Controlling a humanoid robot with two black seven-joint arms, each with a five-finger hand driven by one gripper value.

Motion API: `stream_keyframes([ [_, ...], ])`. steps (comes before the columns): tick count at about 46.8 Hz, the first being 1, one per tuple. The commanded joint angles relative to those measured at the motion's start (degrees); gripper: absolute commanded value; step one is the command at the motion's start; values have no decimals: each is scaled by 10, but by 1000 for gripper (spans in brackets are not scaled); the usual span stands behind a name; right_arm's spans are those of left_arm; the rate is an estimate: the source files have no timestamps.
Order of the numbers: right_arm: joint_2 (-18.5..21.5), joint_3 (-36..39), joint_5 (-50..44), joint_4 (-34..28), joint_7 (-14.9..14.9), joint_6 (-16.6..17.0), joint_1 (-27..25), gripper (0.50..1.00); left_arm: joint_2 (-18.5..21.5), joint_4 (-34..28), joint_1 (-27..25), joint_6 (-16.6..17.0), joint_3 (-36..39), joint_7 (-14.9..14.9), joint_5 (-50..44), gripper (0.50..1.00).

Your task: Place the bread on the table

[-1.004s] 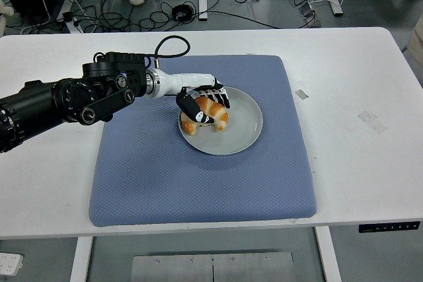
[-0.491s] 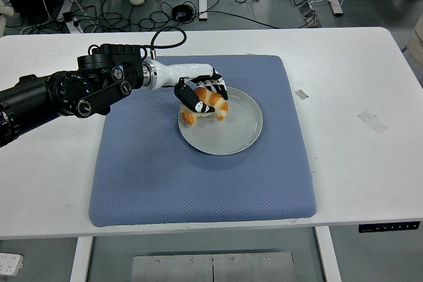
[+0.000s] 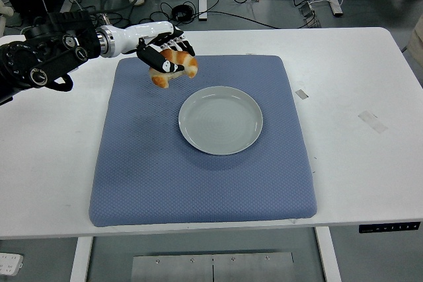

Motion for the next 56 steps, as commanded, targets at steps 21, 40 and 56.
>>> stream_keyframes([
  [21,0,-1,0,0,-1,0,0,1000,27,1,45,5,1,0,-21,607],
  [40,0,0,0,-1,0,0,0,1000,27,1,69,5,2,1,-21,633],
  [56,0,0,0,0,0,0,0,1000,31,2,81,6,2,1,-21,672],
])
